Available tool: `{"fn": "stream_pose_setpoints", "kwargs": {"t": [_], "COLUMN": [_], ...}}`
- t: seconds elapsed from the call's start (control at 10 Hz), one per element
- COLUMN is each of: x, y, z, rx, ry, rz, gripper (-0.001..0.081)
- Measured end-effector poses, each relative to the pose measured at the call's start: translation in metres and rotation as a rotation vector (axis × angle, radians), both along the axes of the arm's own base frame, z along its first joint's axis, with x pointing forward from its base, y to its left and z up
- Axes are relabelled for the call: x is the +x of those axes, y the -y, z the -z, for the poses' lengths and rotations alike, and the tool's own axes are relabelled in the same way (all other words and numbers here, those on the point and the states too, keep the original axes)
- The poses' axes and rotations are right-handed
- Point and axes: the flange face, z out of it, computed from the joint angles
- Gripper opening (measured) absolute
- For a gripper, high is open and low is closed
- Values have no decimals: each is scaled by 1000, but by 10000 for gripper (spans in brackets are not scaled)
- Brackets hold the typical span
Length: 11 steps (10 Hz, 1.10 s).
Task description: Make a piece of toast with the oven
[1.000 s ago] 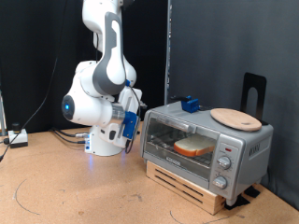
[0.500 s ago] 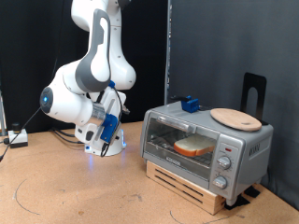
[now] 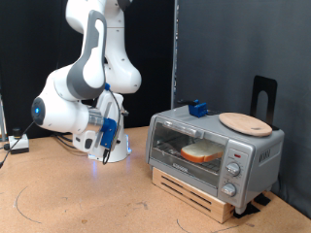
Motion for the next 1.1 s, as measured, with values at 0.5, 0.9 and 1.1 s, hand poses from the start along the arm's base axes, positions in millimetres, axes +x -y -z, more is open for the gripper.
{"fn": "stream_pose_setpoints", "kwargs": {"t": [0.5,0.9,1.1], "x": [43,89,114], "y": [22,8,4], "z": [11,13,14], "rx": [37,29,41], "ry": [17,-5,1], "rz": [-12,121,116], "gripper": [807,807,807]}}
